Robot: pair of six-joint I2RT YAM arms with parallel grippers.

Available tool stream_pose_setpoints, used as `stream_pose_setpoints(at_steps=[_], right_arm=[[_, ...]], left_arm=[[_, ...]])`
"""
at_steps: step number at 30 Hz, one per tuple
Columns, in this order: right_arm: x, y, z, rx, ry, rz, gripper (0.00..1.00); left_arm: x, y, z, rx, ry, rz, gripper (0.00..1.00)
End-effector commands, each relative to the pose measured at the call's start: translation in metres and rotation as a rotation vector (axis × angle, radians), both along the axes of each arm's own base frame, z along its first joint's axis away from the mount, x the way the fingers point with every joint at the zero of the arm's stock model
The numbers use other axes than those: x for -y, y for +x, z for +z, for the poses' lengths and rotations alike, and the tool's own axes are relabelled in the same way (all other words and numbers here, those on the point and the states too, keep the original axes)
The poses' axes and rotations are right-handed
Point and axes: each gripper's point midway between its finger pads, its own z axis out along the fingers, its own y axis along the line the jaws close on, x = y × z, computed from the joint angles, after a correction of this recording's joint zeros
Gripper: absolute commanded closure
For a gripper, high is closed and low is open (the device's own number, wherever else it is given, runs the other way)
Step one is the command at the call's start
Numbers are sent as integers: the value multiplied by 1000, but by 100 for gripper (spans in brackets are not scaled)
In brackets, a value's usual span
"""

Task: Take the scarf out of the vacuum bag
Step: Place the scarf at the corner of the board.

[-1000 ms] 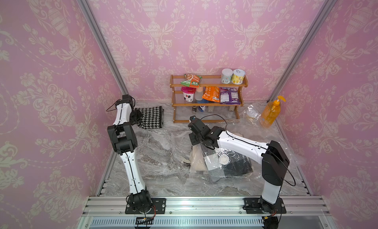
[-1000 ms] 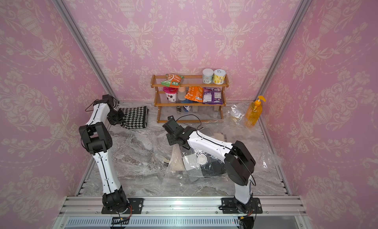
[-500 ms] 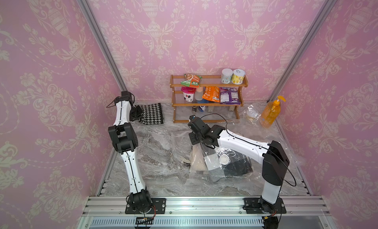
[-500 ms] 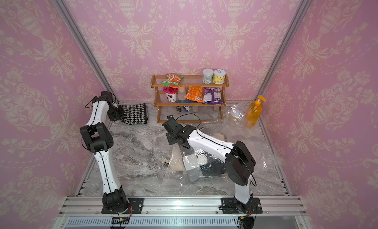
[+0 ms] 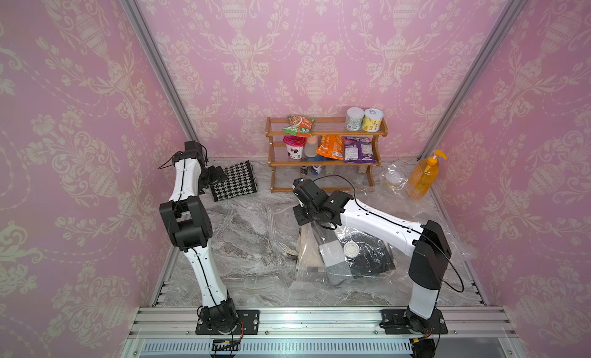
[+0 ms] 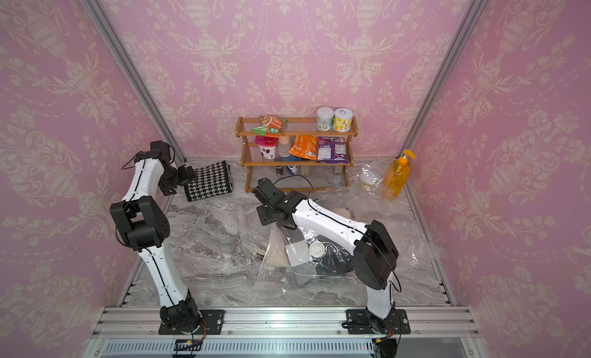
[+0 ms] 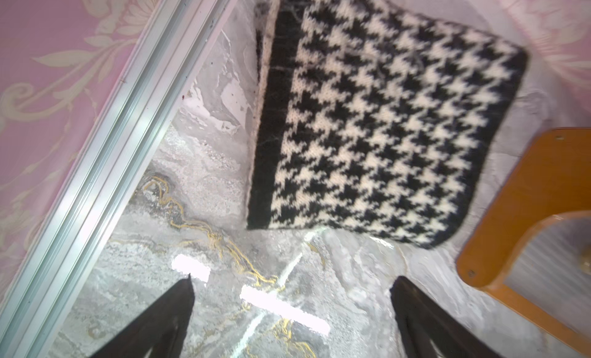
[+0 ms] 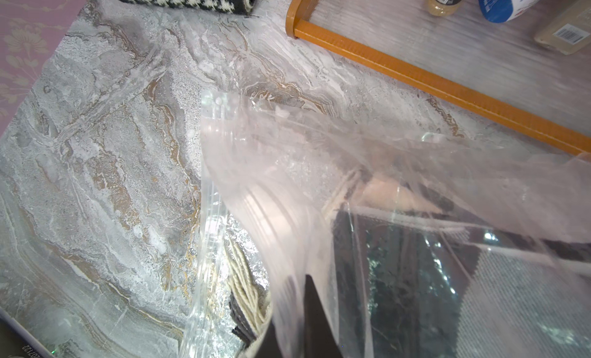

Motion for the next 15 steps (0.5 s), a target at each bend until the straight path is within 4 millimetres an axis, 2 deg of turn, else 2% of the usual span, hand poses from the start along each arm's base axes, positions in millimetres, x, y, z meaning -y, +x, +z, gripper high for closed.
stream_pose_setpoints(at_steps=[1,4,6,9,11,15], right_arm=[[3,-7,-6,-55,13,-4,91],[9,-14,-9,-79,-1,-13,91],[16,-18,-13,-95,-23,-27,91],[30,-23,-16,-105,-61,-62,92],[38,-26,-17,-108,-82,-82,92],[55,-30,-13,-104,-126,-134,92]], left_arm=[[43,-24,57,197,-88,-13,1],[87,-58,63,292,-252,-41,1],[122,-84,63,328,-347,-94,1],[165,-119,68,373,-383,-175,1],[185,-142,72,405,-400,-218,1],[209,-179,77,464,-485,-279,2]])
